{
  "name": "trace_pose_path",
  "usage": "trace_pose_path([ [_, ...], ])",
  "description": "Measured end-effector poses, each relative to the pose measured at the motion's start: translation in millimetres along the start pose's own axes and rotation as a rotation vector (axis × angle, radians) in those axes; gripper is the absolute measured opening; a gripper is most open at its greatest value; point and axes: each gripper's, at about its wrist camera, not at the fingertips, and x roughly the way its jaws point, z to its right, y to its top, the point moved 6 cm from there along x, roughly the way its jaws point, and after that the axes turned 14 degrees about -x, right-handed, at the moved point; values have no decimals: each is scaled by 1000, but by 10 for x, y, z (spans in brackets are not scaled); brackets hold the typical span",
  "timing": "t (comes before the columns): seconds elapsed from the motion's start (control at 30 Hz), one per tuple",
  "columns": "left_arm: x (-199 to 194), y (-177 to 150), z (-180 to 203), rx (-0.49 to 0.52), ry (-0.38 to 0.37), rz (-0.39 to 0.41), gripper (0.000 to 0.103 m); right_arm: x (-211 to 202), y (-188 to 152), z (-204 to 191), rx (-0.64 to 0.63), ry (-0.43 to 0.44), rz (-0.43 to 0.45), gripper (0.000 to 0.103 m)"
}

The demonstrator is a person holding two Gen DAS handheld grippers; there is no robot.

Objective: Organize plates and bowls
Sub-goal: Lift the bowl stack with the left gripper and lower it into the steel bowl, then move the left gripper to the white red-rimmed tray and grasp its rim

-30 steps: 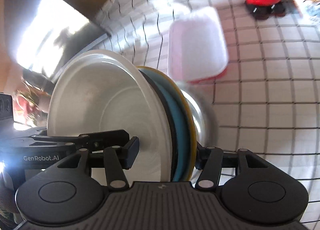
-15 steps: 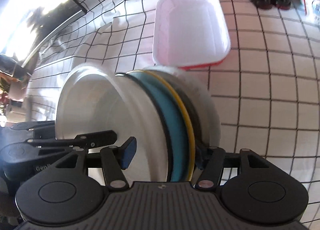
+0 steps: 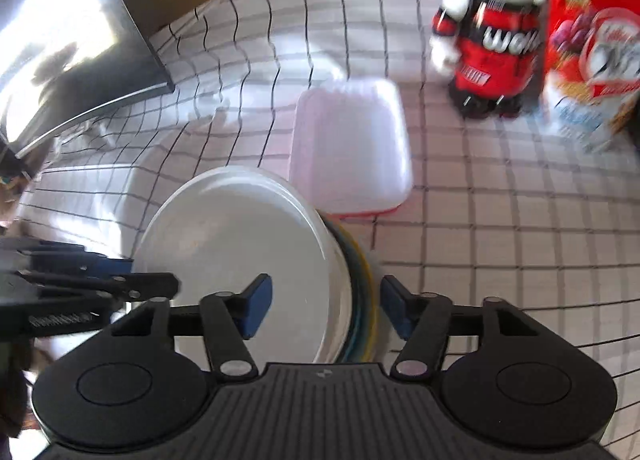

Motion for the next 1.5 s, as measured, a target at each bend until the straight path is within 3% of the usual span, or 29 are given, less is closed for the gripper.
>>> trace_pose_path([
  [0.13, -187, 58, 16, 10, -91, 36, 26, -145, 10, -52, 38, 4, 61, 49],
  [0.3, -171, 82, -60, 34, -67, 42, 25, -218, -5, -41, 112, -35, 77, 49],
  [0.47, -12, 70, -178, 23, -33, 25, 26, -164, -154, 53, 151, -120, -6, 50],
  [0.57, -50, 54, -189, 7, -52, 39, 22, -188, -175, 85, 153, -81, -17, 51],
  [0.63, -143, 92, -159, -18, -98, 67, 22, -313, -92, 104, 126, -60, 29, 52],
  [0.7, -253, 201, -111, -43, -140, 111, 22, -482, 48, 192, 109, -72, 99, 57],
  [0.77, -310, 355, -33, -54, -159, 144, 22, -622, 197, 336, 108, -116, 167, 81],
  [0.8, -302, 423, 2, -52, -151, 144, 22, -681, 277, 452, 120, -150, 214, 89],
  [0.83, -265, 495, 46, -44, -130, 134, 22, -701, 307, 527, 134, -164, 243, 103],
  [0.93, -46, 657, 162, -25, -56, 76, 22, -472, 388, 765, 136, -87, 236, 103],
  [1.0, 165, 768, 208, -37, -3, 20, 22, -185, 413, 866, 138, 9, 189, 101],
  [1.07, 378, 877, 257, -46, 27, -32, 22, 114, 469, 916, 118, 53, 148, 92],
  [1.2, 820, 1140, 247, -127, 87, -122, 23, 557, 628, 1044, 117, 52, 130, 89],
  [1.27, 1031, 1237, 206, -141, 168, -141, 23, 754, 688, 1080, 110, 72, 105, 82],
  [1.37, 1278, 1324, 123, -158, 258, -182, 23, 1032, 762, 1050, 64, 101, 78, 79],
  [1.5, 1472, 1363, 18, -175, 317, -241, 25, 1345, 812, 978, 39, 137, 42, 76],
])
